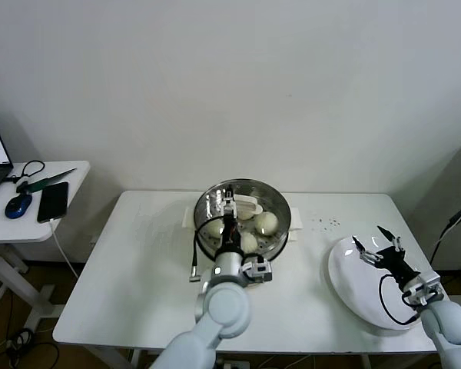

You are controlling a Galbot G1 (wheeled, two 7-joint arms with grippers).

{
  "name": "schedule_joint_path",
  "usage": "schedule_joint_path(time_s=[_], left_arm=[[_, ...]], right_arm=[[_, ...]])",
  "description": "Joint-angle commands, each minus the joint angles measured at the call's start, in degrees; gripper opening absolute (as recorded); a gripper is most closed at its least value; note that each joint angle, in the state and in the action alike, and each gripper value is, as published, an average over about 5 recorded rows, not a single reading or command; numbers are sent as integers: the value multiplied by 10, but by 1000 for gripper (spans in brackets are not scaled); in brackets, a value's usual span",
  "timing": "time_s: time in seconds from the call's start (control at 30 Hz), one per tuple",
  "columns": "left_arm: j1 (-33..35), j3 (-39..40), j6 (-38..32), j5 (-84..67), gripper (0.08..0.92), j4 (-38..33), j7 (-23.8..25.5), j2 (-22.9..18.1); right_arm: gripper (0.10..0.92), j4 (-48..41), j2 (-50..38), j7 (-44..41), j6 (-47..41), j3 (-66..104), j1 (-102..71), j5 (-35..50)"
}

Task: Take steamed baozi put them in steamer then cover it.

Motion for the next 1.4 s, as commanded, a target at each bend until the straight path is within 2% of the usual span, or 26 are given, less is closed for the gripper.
schedule_joint_path(time_s=[0.03, 0.23, 0.47, 0.57, 0.77, 1.0, 1.17, 1.4], left_arm=[[58, -38, -16, -108, 817, -117, -55, 53], [113, -122, -77, -263, 822, -156, -114, 89], [192, -310, -253, -536, 823, -137, -175, 113], [229, -378, -316, -655, 823, -129, -177, 109], [303, -466, -392, -835, 823, -109, -176, 74], [361, -504, -441, -931, 823, -63, -161, 47], [368, -504, -463, -939, 823, -40, -158, 35], [369, -497, -465, -933, 823, -48, -147, 29]], right_arm=[[823, 11, 0, 4, -23, 3, -2, 0], [823, 17, 5, 9, -28, 6, -4, 9], [823, 46, 16, 14, -32, 18, -23, 4], [823, 54, 21, 14, -31, 23, -31, 2], [823, 71, 34, 14, -29, 39, -50, 2], [823, 89, 53, 20, -17, 52, -76, -4], [823, 101, 65, 23, -16, 58, -90, 4], [823, 107, 70, 26, -14, 69, -103, 16]])
